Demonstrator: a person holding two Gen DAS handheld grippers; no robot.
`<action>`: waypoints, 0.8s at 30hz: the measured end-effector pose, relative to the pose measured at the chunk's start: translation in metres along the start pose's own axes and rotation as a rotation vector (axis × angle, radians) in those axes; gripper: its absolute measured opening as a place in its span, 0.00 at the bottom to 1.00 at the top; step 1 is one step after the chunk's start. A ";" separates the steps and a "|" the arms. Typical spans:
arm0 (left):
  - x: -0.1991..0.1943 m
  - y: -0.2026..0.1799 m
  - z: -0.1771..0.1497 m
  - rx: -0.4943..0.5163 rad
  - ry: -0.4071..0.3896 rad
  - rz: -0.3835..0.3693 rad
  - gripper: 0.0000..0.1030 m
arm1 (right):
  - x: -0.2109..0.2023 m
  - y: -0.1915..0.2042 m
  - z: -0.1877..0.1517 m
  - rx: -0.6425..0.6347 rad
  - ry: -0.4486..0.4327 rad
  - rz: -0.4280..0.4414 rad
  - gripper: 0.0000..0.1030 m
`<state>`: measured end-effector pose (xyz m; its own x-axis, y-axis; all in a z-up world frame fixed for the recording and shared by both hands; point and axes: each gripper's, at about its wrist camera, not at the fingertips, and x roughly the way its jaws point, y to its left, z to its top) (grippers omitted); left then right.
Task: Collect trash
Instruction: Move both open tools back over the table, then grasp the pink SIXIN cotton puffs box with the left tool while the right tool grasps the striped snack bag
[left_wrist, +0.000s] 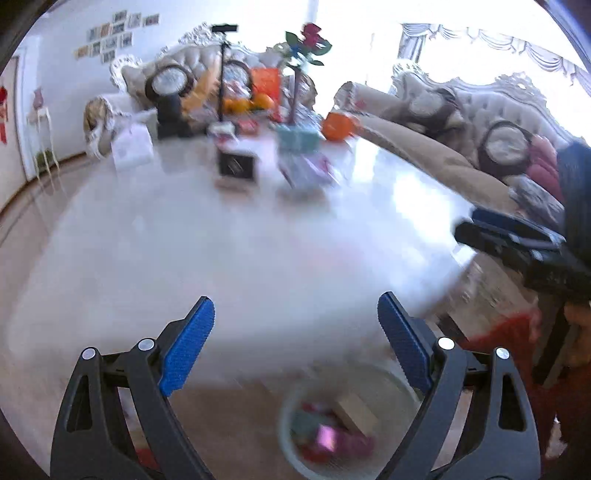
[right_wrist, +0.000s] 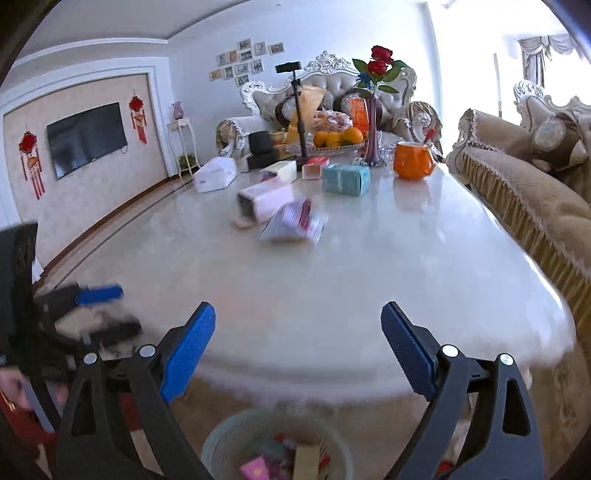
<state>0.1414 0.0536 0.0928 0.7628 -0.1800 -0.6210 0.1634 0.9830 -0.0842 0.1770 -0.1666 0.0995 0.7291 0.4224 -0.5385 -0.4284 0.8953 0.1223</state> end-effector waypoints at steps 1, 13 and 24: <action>0.011 0.014 0.022 -0.003 -0.010 0.004 0.92 | 0.013 -0.003 0.011 0.011 0.011 0.006 0.85; 0.163 0.055 0.166 0.041 0.110 0.023 0.92 | 0.163 -0.010 0.074 0.093 0.238 0.047 0.85; 0.238 0.065 0.185 0.006 0.234 0.131 0.92 | 0.201 -0.003 0.090 0.058 0.317 0.022 0.84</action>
<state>0.4488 0.0676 0.0838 0.6128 -0.0369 -0.7894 0.0768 0.9970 0.0130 0.3730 -0.0717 0.0659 0.5137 0.3853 -0.7666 -0.4049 0.8966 0.1794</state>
